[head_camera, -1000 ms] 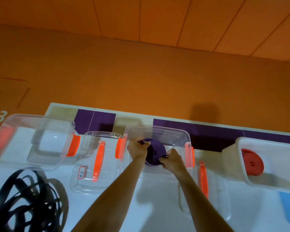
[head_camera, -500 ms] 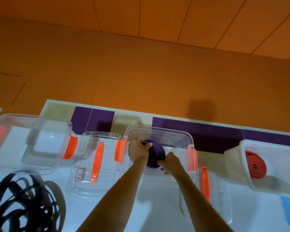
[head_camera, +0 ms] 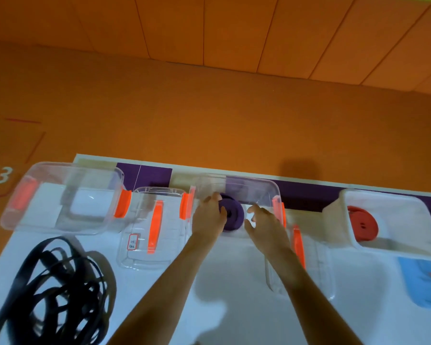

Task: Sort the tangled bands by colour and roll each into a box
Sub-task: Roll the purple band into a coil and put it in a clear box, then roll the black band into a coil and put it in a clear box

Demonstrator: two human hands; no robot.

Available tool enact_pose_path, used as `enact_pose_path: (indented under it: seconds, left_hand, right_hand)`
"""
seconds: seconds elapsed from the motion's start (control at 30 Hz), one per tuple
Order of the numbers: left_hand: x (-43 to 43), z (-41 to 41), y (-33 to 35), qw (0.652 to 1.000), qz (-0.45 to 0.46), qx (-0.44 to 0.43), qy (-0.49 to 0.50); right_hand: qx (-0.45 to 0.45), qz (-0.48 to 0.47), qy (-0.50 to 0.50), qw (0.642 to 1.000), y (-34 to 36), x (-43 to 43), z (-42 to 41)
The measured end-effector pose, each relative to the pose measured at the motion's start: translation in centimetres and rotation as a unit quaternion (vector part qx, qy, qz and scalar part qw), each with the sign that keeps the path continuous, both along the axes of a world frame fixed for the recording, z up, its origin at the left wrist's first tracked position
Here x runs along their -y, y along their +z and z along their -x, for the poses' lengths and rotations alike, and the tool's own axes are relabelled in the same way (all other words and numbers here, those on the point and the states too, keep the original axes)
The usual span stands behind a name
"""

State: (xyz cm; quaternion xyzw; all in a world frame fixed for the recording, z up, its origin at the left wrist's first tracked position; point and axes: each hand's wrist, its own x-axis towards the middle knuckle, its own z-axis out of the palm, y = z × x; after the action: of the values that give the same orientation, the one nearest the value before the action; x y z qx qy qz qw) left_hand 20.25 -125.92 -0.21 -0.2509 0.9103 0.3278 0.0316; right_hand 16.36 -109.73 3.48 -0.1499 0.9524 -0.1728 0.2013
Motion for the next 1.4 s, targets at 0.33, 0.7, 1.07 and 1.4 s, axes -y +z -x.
enact_pose_path:
  seconds: [0.33, 0.7, 1.07, 1.4]
  left_hand:
    - [-2.5, -18.4, 6.2, 0.949, 0.28, 0.028, -0.139]
    - [-0.9, -34.6, 7.3, 0.944, 0.305, 0.096, -0.087]
    - [11.5, -42.9, 6.5, 0.955, 0.267, 0.13, -0.003]
    - [26.9, -46.2, 3.7, 0.971, 0.185, 0.146, 0.043]
  right_hand:
    - [-0.119, -0.019, 0.081, 0.989, 5.8, -5.4, -14.0]
    - [-0.121, 0.016, 0.165, 0.979, 5.8, 0.0, -26.5]
    - [-0.097, 0.01, 0.239, 0.966, 4.2, 12.9, -33.0]
    - [0.089, 0.014, 0.346, 0.934, -2.2, 25.3, -36.0]
